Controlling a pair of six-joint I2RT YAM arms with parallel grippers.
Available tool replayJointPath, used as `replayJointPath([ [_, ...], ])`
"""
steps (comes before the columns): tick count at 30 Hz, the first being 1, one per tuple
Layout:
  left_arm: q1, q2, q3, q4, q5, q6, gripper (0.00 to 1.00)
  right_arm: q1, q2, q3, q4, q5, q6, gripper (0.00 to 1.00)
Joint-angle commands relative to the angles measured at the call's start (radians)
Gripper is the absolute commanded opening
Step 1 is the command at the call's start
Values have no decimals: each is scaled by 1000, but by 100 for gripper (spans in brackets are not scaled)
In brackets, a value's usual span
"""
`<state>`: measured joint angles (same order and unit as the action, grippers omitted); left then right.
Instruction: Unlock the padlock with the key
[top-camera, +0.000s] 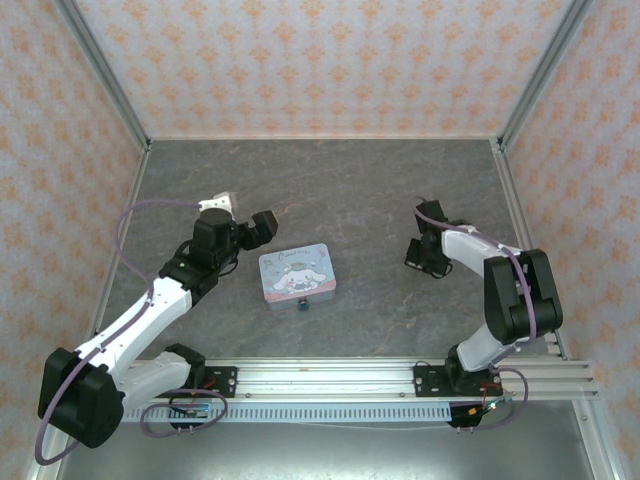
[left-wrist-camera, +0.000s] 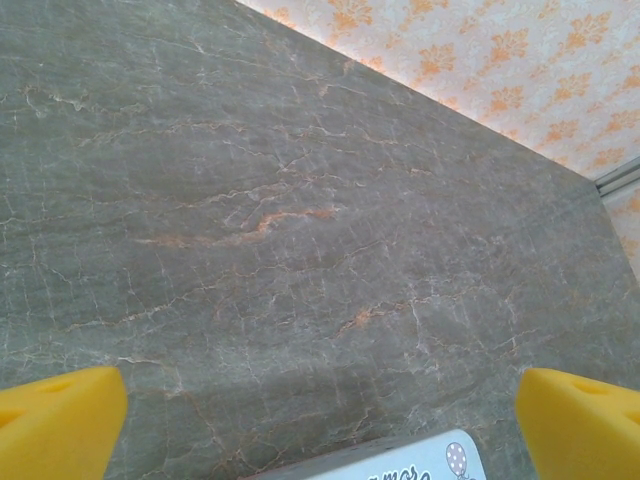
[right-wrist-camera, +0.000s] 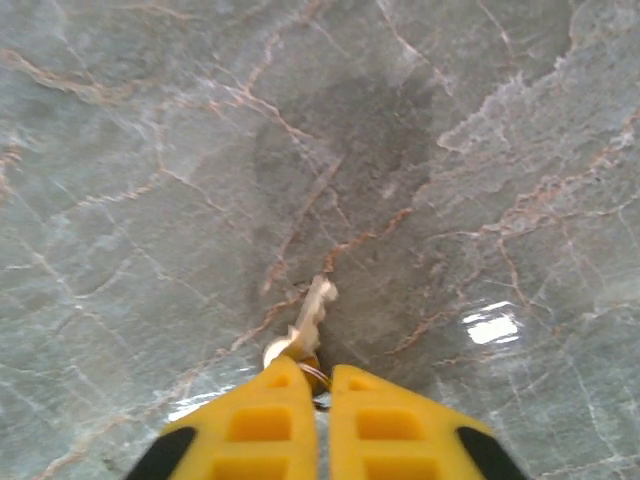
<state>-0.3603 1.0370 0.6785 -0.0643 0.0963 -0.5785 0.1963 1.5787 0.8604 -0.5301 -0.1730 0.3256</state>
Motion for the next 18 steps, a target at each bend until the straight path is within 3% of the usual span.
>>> replayJointPath([
  [1,-5,6,38,-33,-20,11,100,13,-19,-5,5,-5,-1,3],
  [12,-5,-7,46,-34,1,3,100,32,-158,-2,49,-19,-85,0],
  [18,-5,-18,87,-39,81,-91,100,35,-272,12,95,-142,-148,0],
])
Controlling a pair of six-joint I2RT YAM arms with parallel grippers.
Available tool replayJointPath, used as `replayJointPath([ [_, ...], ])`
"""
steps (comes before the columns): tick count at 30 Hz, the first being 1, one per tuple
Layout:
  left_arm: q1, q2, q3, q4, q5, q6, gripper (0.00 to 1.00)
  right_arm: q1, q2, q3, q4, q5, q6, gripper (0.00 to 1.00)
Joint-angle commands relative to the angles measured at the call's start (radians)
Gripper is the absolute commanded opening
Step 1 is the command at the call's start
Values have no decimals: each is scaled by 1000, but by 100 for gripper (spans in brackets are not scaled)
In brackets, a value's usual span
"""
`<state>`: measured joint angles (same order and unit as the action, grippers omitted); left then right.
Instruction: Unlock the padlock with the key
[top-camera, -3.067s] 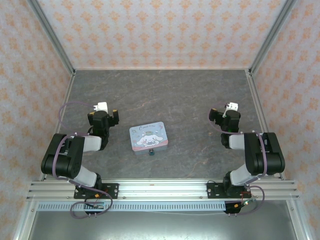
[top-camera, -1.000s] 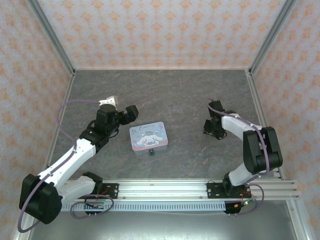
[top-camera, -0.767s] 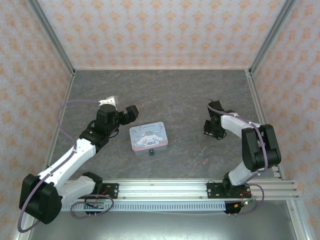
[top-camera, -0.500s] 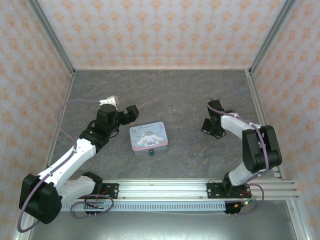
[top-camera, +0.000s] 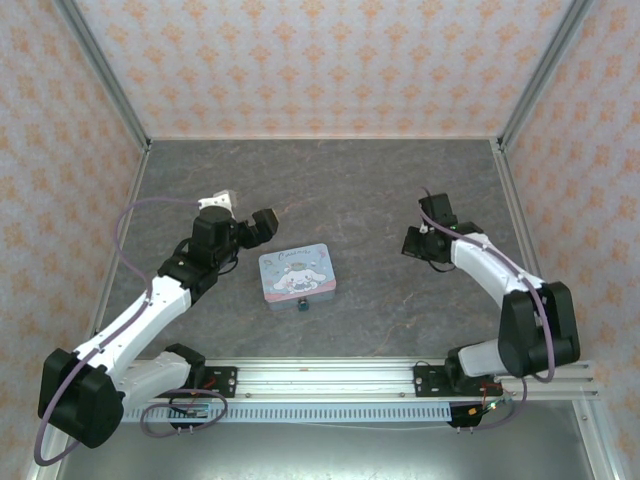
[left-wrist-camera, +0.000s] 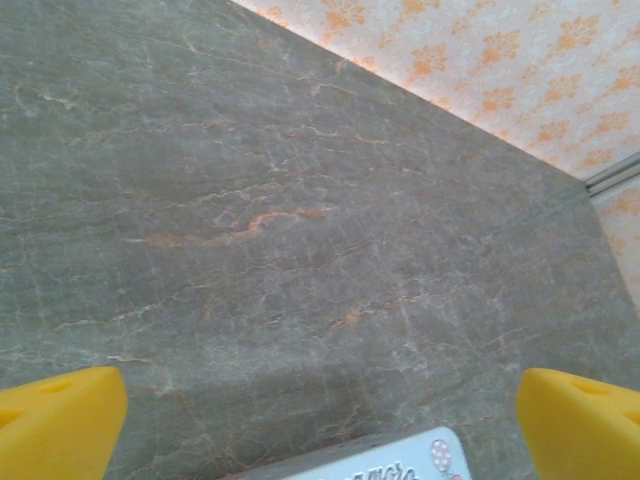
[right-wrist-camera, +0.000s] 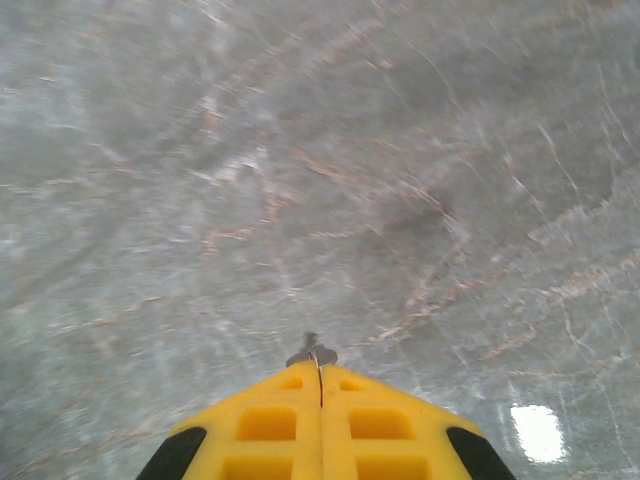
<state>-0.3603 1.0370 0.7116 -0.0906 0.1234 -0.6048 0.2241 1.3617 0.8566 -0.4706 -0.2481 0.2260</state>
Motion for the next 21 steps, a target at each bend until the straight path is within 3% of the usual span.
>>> replayJointPath([
  [1,-5,-12,64,1,91,-108,100,8,-74,20,47,-98,-50,0],
  [6,-6,60,98,124,269,-373,100,23,-142,42,112,-238,-32,0],
  [12,-34,132,129,266,333,-559,99,86,-157,82,191,-318,69,0],
  [16,-77,145,128,449,323,-508,98,93,-126,109,259,-366,331,0],
  [21,-122,140,110,650,313,-281,98,93,-102,169,296,-420,553,0],
])
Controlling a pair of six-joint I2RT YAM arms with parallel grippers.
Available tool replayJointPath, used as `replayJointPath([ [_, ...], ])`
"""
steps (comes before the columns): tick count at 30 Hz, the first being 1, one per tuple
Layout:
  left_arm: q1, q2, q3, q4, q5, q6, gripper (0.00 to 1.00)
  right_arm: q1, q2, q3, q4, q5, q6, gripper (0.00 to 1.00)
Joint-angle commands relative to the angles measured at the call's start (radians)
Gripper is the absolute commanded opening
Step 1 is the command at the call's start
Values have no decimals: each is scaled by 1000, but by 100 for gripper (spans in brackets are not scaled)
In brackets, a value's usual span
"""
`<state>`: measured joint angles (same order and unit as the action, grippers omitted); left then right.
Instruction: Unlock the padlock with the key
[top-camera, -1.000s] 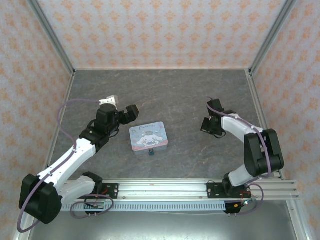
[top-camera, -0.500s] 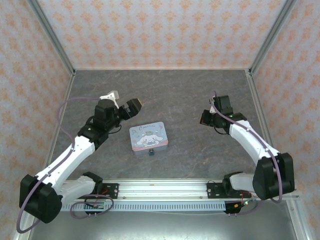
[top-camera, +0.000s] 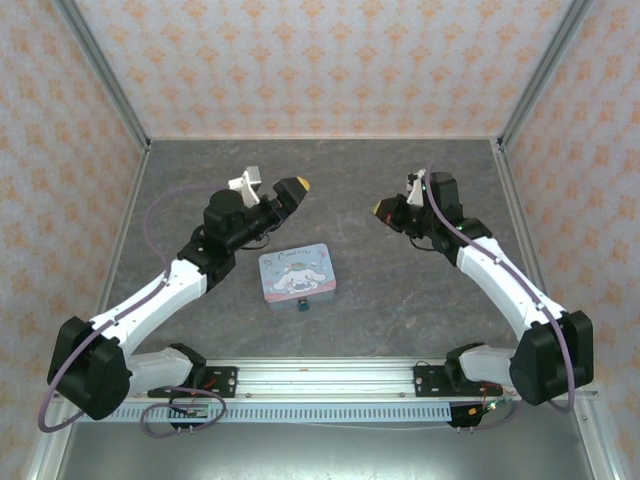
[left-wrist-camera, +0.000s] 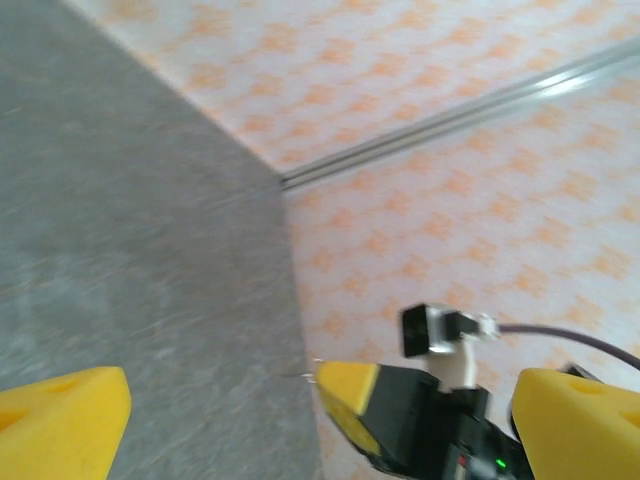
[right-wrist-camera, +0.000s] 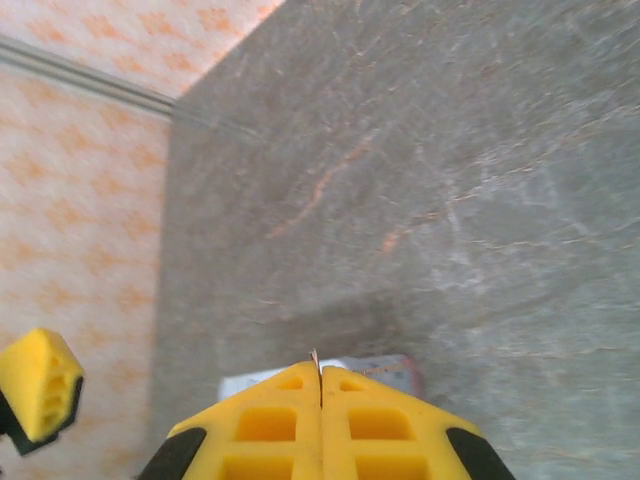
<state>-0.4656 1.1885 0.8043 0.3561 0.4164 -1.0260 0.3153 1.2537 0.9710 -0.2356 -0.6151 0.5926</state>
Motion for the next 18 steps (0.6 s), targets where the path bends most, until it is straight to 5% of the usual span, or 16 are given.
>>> replayJointPath([
  [1,-25,-12,19,226,33,201,98,2,6,71,55,-64,199,0],
  [9,-138,-31,77,82,128,899,97,2,-19,208,-73,-160,212,0],
  [18,-195,-7,64,97,121,1221,97,13,-39,263,-119,-292,195,0],
])
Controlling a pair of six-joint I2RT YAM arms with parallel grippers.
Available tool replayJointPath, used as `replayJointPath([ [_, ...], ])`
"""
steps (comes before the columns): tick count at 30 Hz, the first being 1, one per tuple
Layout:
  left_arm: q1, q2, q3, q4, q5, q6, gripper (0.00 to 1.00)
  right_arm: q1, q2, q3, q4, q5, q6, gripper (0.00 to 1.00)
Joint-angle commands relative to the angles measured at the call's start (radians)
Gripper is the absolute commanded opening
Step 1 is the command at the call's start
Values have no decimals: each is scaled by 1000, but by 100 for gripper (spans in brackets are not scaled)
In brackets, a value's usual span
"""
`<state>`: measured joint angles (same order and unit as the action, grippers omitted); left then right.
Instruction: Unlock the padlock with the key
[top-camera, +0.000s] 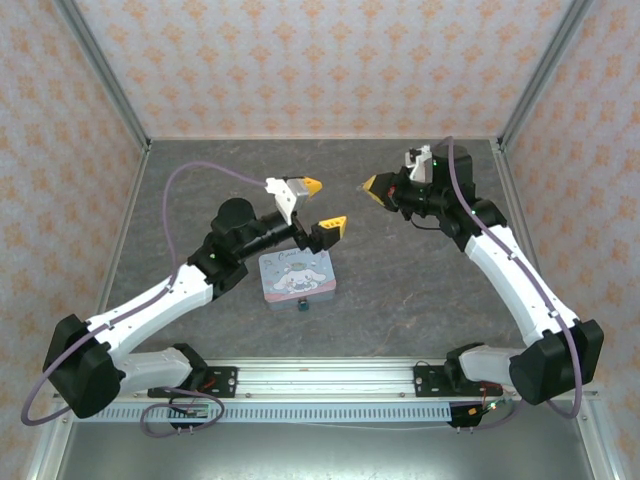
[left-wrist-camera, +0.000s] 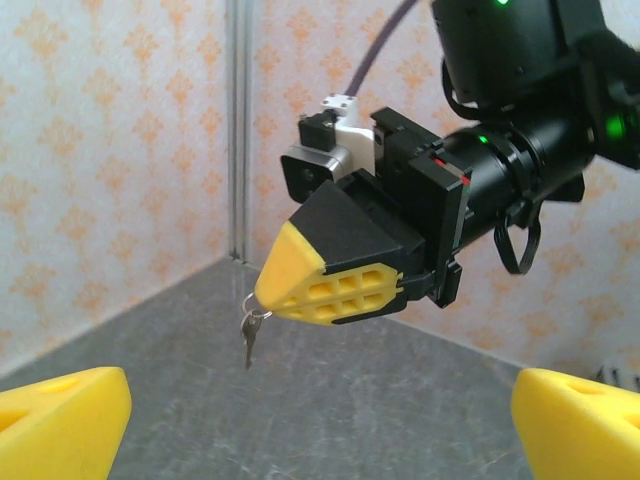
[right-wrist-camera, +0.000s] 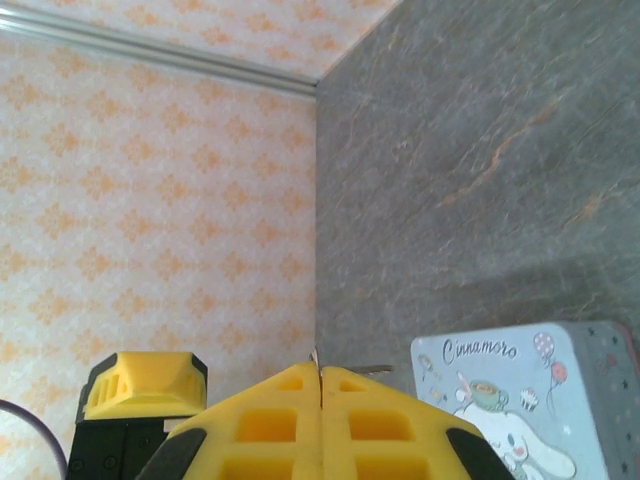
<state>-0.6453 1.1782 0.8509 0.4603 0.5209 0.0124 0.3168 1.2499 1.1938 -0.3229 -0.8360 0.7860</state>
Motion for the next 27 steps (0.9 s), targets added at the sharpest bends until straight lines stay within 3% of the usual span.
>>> replayJointPath([
  [1,-17,11,22,-8,23,196,96,17,-37,43,-33,-78,0,0],
  [4,-27,37,44,-26,30,234,91,43,-45,57,-40,-94,-9,0],
  [9,-31,72,108,-119,53,280,71,90,-46,78,-49,-94,-18,0],
  [27,-31,107,131,-132,-23,256,39,115,-60,80,-35,-107,-8,0],
])
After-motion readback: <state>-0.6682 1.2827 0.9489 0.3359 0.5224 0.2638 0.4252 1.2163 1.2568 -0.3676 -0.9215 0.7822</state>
